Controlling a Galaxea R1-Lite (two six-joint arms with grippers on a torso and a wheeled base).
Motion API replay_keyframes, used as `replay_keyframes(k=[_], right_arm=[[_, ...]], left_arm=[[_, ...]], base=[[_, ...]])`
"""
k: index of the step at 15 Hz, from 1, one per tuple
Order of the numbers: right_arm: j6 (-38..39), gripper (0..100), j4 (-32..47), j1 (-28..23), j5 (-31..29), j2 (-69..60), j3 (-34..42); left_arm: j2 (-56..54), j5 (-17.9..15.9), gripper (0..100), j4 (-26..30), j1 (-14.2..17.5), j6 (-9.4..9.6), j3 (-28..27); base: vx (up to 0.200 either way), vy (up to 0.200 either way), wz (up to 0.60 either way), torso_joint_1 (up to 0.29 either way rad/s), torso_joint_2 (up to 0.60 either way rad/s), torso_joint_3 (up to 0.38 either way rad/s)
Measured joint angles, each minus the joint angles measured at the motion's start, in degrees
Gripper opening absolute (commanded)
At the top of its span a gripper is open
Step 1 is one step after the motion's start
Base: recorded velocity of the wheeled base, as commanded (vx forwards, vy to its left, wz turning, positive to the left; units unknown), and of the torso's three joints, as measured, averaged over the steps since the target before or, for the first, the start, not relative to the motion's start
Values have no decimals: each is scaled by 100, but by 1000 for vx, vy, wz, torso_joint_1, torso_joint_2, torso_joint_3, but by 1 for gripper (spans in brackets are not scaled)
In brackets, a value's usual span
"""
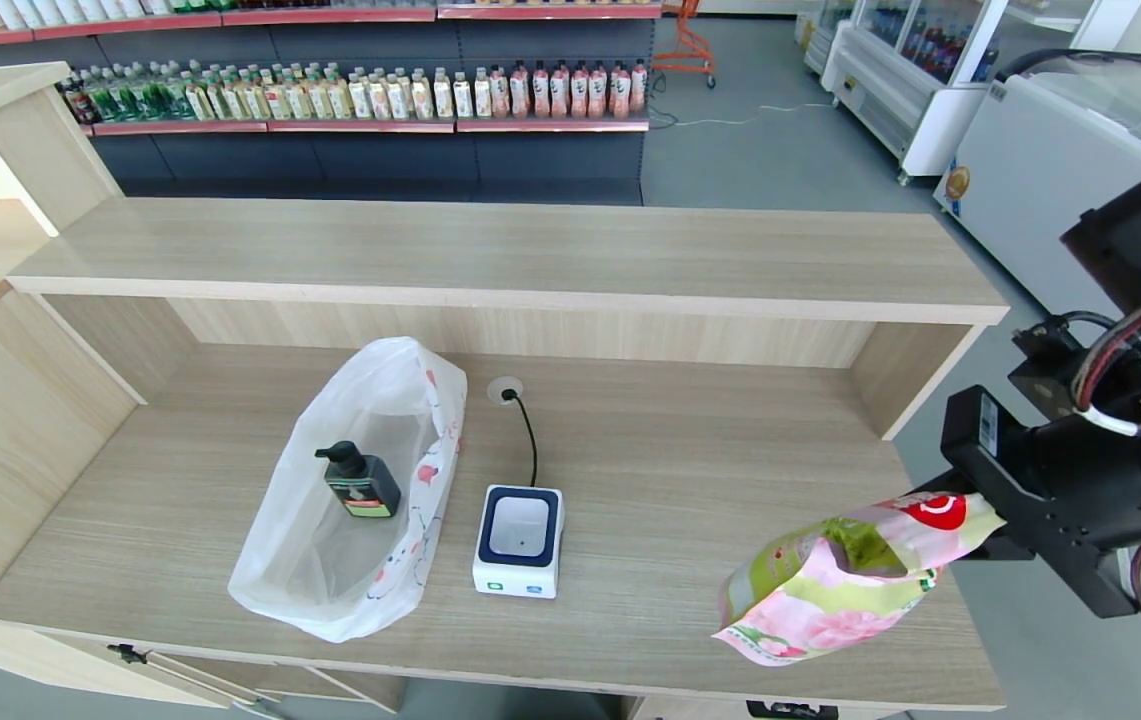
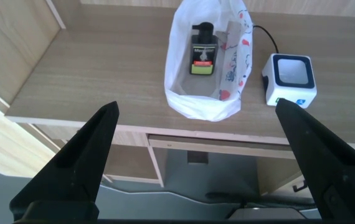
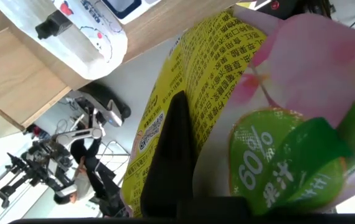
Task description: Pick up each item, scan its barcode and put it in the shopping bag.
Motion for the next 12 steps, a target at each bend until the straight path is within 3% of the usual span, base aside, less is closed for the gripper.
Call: replay_keyframes(k=[11,12], right_arm=[[90,0,-44,262,4,201,-39],[88,0,-55,238,4,301,-48]], left_arm=[[0,0,100,-2,-2,-9,0],[0,0,100,0,-2,-11,0]], base=[[0,200,0,0,2,2],[0,0,0,0,0,0]])
